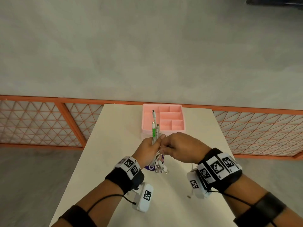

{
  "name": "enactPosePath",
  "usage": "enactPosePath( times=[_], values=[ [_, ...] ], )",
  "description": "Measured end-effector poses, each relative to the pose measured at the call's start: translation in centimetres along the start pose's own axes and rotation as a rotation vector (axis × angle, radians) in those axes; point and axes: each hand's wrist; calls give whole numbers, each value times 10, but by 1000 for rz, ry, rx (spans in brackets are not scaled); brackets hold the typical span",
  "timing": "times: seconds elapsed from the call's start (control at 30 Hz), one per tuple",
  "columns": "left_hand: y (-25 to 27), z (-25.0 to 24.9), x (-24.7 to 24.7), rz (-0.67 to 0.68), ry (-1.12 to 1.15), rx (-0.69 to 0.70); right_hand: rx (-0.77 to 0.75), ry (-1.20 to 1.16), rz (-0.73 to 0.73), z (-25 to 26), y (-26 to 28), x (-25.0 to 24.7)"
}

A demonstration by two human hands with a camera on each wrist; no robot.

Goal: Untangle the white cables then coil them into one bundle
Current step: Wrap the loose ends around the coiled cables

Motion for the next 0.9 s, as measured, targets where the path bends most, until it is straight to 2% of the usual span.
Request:
enactPosePath(
  times=[0.2, 0.33, 0.43, 0.57, 0.67, 0.9],
  values=[
    [7, -1, -5, 207, 39, -183, -11, -125, -4, -16, -2, -13],
    [11, -1, 1, 332, 172, -92, -33, -297, -46, -26, -6, -23],
    [13, -7, 2, 345, 294, -93, -22, -398, -109, -33, -10, -25],
    [20, -16, -3, 369, 491, -87, 49, -624, -308, -61, -7, -30],
    [21, -16, -8, 373, 521, -86, 83, -721, -333, -76, -2, -27],
    [21, -22, -8, 368, 640, -97, 54, -867, -424, -77, -12, 0]
  ],
)
Point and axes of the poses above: each hand's wrist, its own y-axis away from the middle knuckle, its own x-axis out of the palm, z = x × y, and after that the axes turned 13 degrees about z, right-handed
